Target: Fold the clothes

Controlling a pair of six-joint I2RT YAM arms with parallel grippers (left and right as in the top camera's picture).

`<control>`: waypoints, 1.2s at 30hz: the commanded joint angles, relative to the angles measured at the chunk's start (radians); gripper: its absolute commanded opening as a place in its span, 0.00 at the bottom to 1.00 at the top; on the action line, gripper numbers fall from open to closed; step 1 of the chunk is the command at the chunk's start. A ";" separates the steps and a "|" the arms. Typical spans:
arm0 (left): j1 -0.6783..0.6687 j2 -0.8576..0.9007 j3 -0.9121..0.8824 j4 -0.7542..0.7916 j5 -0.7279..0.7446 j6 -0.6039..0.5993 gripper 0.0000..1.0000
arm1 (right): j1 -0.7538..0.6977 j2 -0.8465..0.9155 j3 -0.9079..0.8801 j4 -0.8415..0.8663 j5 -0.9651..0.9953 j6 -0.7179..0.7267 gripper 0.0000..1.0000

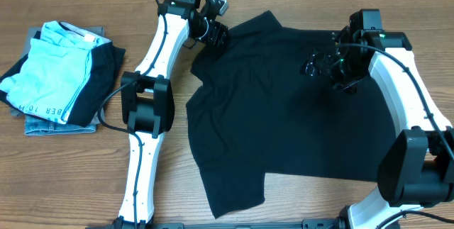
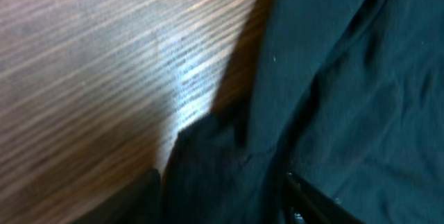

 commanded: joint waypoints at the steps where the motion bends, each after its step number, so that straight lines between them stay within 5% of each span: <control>1: 0.004 -0.014 0.021 -0.018 -0.013 0.034 0.46 | -0.003 -0.010 0.014 0.003 0.000 -0.007 1.00; 4: 0.002 -0.014 0.021 -0.017 -0.113 0.033 0.37 | -0.003 -0.010 0.014 0.003 0.000 -0.007 1.00; 22: 0.004 -0.014 0.021 0.146 -0.151 0.032 0.26 | -0.003 -0.010 0.014 0.003 0.000 -0.007 1.00; 29: 0.005 -0.014 0.021 0.275 -0.367 0.005 0.26 | -0.003 -0.010 0.014 0.003 0.000 -0.007 1.00; 34: 0.020 -0.014 0.021 0.266 -0.372 -0.088 0.37 | -0.003 -0.010 0.014 0.003 0.000 -0.007 1.00; 36: 0.034 -0.015 0.023 0.235 -0.357 -0.153 0.68 | -0.003 -0.010 0.014 0.003 0.000 -0.007 1.00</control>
